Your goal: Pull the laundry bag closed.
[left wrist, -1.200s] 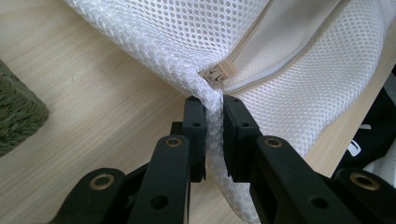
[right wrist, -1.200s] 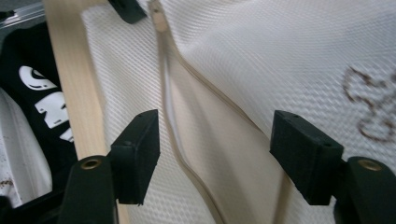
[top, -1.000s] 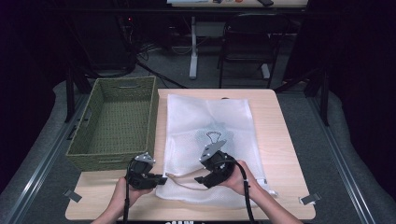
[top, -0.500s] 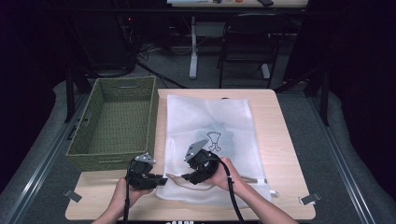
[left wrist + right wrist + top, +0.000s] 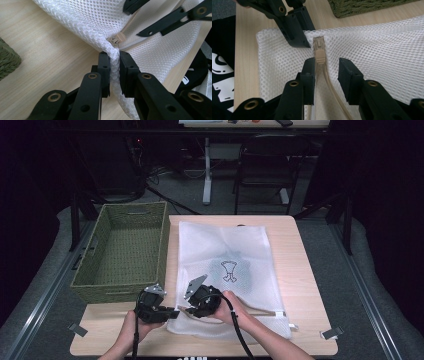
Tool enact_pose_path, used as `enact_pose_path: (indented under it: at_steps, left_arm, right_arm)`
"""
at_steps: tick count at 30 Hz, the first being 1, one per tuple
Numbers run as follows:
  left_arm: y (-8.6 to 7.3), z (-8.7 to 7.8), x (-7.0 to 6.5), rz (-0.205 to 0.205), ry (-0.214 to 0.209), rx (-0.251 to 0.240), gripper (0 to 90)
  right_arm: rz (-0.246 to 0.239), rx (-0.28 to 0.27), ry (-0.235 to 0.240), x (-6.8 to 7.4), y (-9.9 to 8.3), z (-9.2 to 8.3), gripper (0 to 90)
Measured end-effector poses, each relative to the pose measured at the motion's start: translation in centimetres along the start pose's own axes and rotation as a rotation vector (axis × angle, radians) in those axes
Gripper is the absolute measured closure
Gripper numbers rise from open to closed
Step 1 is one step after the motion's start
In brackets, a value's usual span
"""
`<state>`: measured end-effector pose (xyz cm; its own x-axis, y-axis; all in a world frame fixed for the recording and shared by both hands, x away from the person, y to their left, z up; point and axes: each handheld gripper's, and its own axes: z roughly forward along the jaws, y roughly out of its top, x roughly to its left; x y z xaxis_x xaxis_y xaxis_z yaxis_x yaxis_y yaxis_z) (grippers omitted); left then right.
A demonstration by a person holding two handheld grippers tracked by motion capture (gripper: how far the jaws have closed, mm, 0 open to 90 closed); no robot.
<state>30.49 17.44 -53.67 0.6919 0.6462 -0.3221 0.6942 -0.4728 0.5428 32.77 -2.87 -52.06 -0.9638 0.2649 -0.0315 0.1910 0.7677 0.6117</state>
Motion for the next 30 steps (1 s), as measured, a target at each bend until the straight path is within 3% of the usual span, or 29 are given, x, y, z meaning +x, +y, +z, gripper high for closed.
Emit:
enact_pose_path:
  at_steps: [11,17,23,25,30]
  left_arm:
    - [-0.1,0.2,0.2,0.010,-0.028,-0.006,80.6]
    - [0.0,0.3,0.0,0.023,-0.013,0.008,79.8]
    - [0.1,-0.2,0.0,0.023,-0.042,-0.009,66.2]
    - [0.1,-0.4,0.0,0.004,-0.038,-0.023,67.6]
    - [-0.1,-0.2,0.4,-0.020,-0.025,-0.029,82.3]
  right_arm:
    - [0.008,-0.005,0.040,-0.1,0.5,1.7,76.2]
    - [0.001,0.002,0.044,0.2,0.1,2.1,81.4]
    - [-0.001,0.011,0.019,0.6,0.2,2.0,81.6]
    - [-0.007,0.013,0.010,0.7,0.2,2.0,81.7]
    - [-0.021,0.017,-0.005,0.9,0.3,1.9,81.8]
